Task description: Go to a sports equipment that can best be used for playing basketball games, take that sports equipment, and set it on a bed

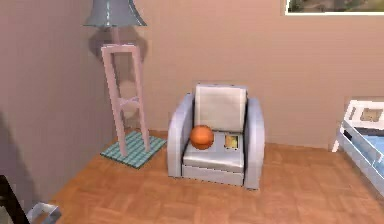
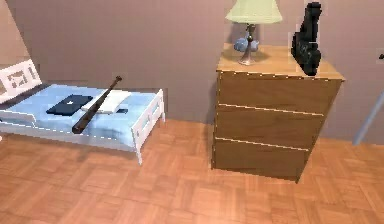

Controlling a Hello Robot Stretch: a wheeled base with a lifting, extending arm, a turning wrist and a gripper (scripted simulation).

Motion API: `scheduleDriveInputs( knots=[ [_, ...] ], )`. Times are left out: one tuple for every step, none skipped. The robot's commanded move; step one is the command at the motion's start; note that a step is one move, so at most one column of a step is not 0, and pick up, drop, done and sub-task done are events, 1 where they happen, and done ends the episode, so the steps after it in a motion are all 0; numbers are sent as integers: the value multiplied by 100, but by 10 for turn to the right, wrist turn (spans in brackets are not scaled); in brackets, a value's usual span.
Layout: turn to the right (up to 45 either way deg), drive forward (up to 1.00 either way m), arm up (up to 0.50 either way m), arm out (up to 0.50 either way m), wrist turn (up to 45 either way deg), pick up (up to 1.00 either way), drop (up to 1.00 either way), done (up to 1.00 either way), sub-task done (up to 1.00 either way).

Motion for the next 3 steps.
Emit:
scheduleDriveInputs(
  knots=[
    [0, 85, 0, 0, 0, 0, 0, 0, 0],
    [-450, 0, 0, 0, 0, 0, 0, 0, 0],
    [-330, 0, 0, 0, 0, 0, 0, 0, 0]
  ],
)
